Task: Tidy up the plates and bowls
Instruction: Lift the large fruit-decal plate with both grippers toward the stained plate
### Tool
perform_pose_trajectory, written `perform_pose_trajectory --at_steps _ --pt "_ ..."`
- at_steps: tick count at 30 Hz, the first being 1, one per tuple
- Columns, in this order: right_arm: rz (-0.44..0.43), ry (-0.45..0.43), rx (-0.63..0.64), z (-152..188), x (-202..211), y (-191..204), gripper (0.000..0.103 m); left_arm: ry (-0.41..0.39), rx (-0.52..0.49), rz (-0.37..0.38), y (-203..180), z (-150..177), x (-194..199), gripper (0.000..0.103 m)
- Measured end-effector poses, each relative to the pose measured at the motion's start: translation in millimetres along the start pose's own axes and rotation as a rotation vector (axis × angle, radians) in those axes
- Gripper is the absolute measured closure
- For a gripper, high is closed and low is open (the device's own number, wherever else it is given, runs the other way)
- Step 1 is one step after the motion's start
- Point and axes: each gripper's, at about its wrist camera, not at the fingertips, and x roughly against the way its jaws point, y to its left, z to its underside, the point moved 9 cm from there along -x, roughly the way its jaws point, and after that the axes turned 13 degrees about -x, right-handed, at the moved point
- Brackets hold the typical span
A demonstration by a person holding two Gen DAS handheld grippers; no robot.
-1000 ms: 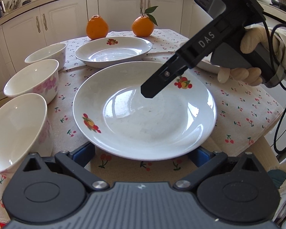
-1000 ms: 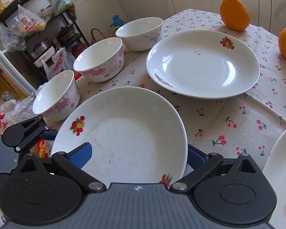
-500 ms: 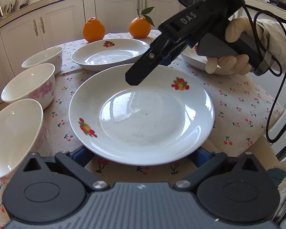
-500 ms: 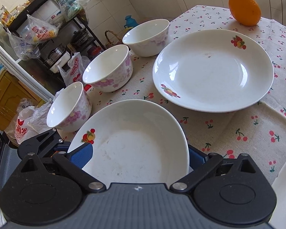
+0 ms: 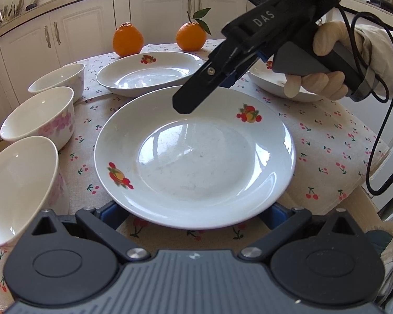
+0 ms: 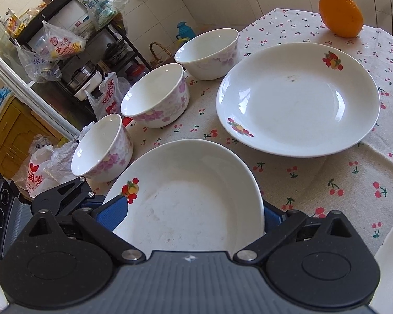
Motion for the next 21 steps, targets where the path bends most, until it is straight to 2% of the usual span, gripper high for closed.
perform_pose_trajectory --at_steps 10,21 --pt "0.020 -0.032 0.009 2.2 14.9 1.9 0.000 -0.006 -0.038 0.013 -0.8 -9.7 4.2 0.002" --pt "0.062 -0.119 -0.001 0.6 52.7 -7.8 0.000 -0.026 -0.101 0.055 -7.9 -45.6 2.5 0.002"
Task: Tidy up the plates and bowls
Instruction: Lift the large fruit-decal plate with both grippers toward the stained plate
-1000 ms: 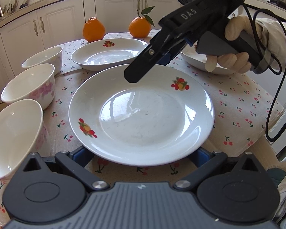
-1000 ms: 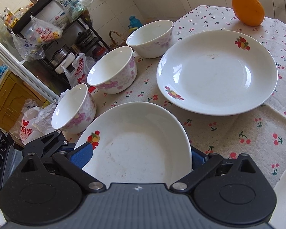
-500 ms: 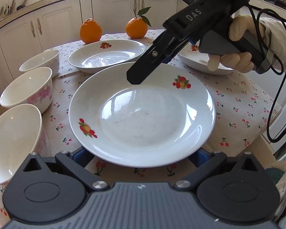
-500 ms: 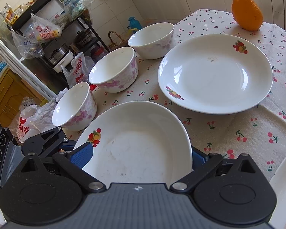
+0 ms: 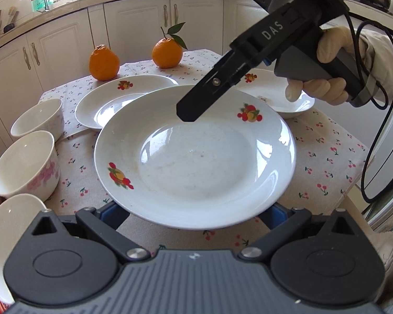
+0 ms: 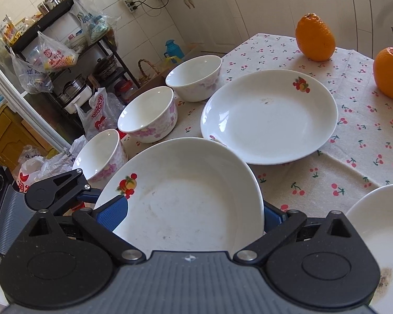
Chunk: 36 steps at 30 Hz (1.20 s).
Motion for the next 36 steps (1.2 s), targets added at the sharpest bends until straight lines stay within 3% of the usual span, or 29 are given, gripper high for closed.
perform_pose_trajectory --at_steps 22,36 --pt "0.186 -0.203 -0.147 4.4 106.4 -94.3 0.000 -0.068 -0.158 0.210 -54.1 -101.2 -63.9 0.002" --pt "0.202 -0.249 -0.251 14.9 118.1 -147.4 0.000 -0.022 -0.211 0.266 -71.5 -118.5 -97.9 0.002"
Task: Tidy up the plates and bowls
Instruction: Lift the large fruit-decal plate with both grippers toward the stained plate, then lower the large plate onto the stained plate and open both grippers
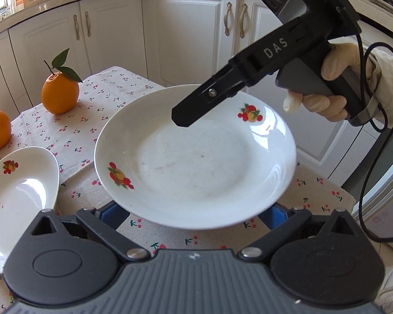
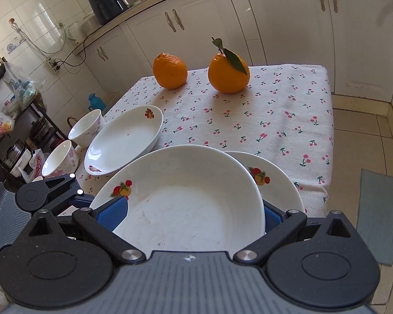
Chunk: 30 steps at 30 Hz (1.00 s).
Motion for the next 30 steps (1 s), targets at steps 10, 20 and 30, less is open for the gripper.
perform_pose_trajectory --at_steps 10,20,30 --pt "0.009 -0.002 -0.033 1.4 -2.0 -14.3 0.000 0.019 -0.004 0.023 1.1 -1.3 -10.7 0.002" --pt "0.023 -0.007 -0.051 1.7 0.1 -22.0 0.000 0.021 0.006 0.032 6.2 -1.7 -16.2 0.002" --pt "0.044 -0.033 -0.077 2.4 10.5 -27.9 0.000 0.008 0.019 0.035 9.6 -1.0 -18.6 0.000"
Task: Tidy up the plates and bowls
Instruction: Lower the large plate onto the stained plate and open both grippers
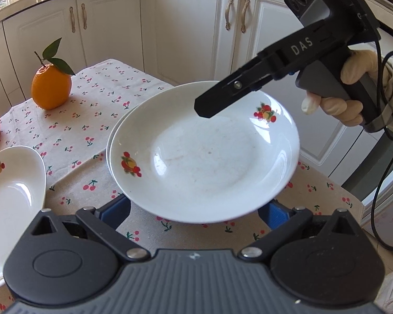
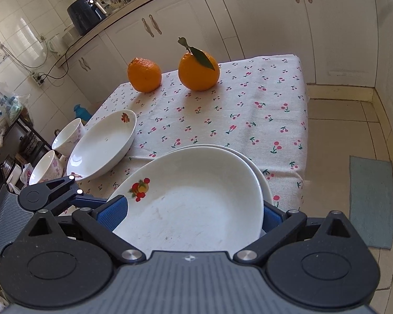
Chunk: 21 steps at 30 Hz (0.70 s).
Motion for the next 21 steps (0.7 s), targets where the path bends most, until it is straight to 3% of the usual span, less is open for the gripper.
perform_pose_trajectory --at_steps 21 --pt "0.158 -0.019 -0.003 7.0 7.7 3.6 0.000 -0.024 0.030 -0.028 -0.3 4.5 6.1 0.001"
